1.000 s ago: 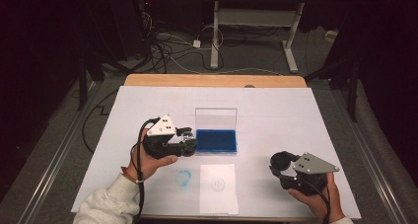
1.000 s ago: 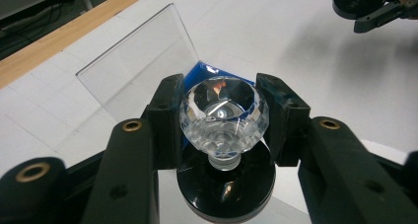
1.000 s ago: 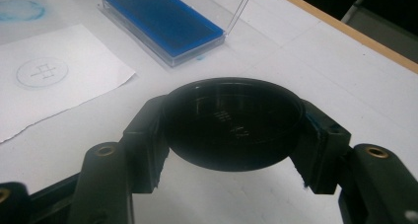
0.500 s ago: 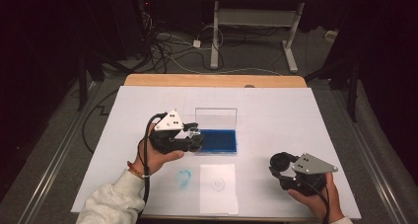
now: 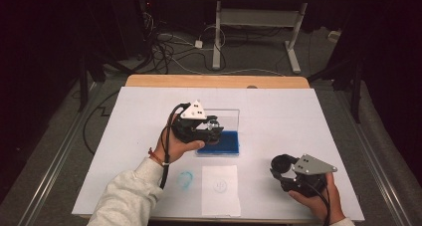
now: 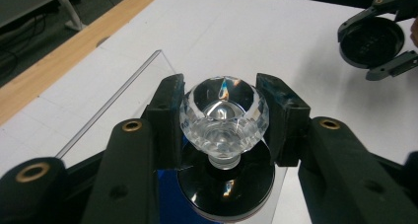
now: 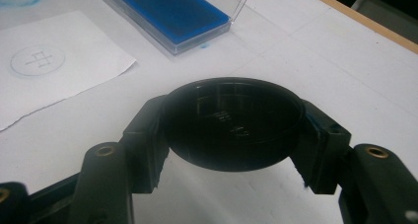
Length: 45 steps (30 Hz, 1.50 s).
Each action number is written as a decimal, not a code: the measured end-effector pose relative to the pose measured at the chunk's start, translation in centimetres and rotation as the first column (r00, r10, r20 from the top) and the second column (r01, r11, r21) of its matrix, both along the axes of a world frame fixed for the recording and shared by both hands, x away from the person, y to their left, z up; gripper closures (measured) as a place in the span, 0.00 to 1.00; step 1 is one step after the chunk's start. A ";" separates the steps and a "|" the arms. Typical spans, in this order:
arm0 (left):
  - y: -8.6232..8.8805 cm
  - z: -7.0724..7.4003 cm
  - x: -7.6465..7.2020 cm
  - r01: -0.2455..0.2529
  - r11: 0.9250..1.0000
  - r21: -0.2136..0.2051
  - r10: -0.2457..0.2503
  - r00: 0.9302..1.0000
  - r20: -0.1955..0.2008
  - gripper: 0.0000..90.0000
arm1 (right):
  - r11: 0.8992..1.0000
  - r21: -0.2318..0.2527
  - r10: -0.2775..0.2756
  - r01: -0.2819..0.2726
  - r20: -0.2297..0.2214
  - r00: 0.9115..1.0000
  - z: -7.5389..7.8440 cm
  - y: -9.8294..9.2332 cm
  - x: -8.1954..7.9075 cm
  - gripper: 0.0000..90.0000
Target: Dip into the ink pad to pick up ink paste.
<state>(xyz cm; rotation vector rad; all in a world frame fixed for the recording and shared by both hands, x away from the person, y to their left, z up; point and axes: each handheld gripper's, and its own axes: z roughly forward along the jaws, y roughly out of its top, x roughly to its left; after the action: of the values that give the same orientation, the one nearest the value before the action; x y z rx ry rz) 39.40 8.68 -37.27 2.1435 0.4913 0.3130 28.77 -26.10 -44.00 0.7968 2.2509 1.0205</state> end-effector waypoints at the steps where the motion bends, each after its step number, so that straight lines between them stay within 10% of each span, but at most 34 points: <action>1: 0.0 -0.2 0.2 -0.007 1.000 0.005 0.007 1.000 -0.003 0.61 | 1.000 0.001 0.002 -0.002 -0.001 1.000 0.0 0.0 0.0 0.43; 15: 0.9 -4.7 2.6 -0.092 0.995 -0.041 0.087 0.991 -0.101 0.61 | 1.000 -0.027 0.010 -0.011 -0.022 1.000 -0.5 0.3 0.1 0.43; 45: 0.4 -7.2 3.0 -0.101 0.995 -0.005 0.100 0.991 -0.090 0.61 | 0.997 -0.071 0.034 -0.036 -0.036 0.999 -0.9 0.7 0.1 0.43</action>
<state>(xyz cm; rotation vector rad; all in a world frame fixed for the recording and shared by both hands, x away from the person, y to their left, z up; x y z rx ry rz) 42.41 9.11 -44.46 2.1344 0.6528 0.2707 28.85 -25.37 -44.91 0.7528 2.3245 0.9435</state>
